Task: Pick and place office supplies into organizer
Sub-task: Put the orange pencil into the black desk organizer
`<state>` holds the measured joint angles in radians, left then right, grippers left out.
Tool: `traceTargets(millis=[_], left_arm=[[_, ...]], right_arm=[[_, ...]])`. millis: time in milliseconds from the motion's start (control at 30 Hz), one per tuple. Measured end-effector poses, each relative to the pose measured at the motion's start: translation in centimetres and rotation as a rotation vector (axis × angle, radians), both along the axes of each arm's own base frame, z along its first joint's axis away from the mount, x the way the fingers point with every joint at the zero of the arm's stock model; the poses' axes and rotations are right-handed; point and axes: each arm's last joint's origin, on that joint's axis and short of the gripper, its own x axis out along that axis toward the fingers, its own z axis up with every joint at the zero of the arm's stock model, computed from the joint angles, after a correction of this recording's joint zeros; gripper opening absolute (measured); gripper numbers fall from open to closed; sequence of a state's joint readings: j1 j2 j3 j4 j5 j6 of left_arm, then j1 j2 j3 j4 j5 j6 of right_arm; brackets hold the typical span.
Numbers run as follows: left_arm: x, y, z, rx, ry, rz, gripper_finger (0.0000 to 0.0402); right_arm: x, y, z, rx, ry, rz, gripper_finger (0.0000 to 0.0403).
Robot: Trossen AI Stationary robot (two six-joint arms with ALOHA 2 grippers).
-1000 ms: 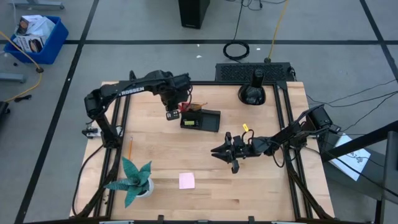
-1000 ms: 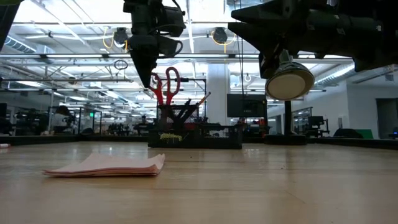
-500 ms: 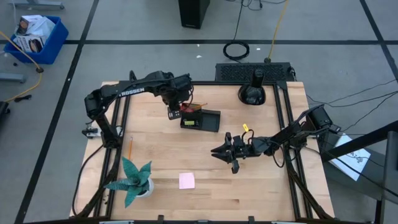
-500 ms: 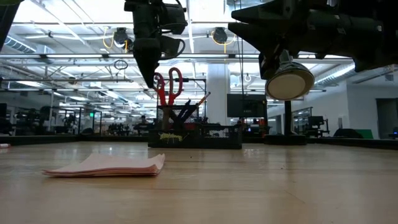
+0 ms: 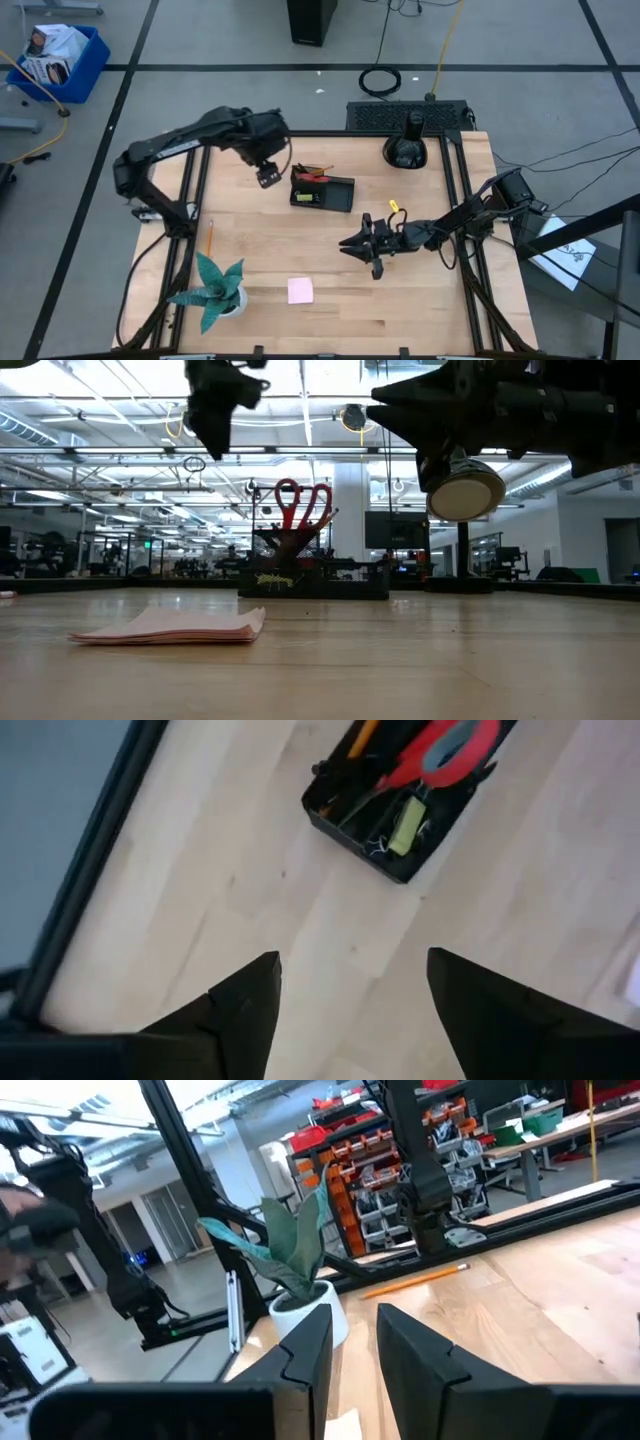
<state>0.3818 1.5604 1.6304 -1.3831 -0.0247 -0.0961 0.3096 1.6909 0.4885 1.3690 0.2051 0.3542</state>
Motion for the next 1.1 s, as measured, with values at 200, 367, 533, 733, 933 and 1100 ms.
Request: traceTargets(millis=[200, 367, 533, 733, 933, 1100], left_arm=[[-3.6, -2.4, 2.8, 0.017, -0.074, 0.160, 0.0251], [-6.7, -3.8, 3.6, 0.086, -0.098, 0.276, 0.0251], [-8.7, -4.4, 1.0, 0.045, 0.022, 0.403, 0.0251], [-10.7, -4.6, -3.7, 0.027, 0.194, 0.468, 0.0250], [-11.7, -5.4, -7.7, 0.047, 0.096, 0.581, 0.0250], [-12.0, -6.0, -9.3, -0.005, -0.082, 0.531, 0.0250]], right_arm=[[0.0, 0.0, -0.3, -0.012, 0.033, -0.001, 0.0073], [0.0, 0.1, -0.4, -0.009, 0.037, 0.001, 0.0073], [-0.2, 0.6, -0.4, -0.002, 0.042, 0.022, 0.0073], [-0.4, 1.4, -0.4, -0.004, 0.041, 0.048, 0.0073], [-0.4, 1.4, -0.8, -0.028, 0.081, 0.053, 0.0073], [-0.4, 1.5, -0.8, -0.027, 0.083, 0.075, 0.0073]])
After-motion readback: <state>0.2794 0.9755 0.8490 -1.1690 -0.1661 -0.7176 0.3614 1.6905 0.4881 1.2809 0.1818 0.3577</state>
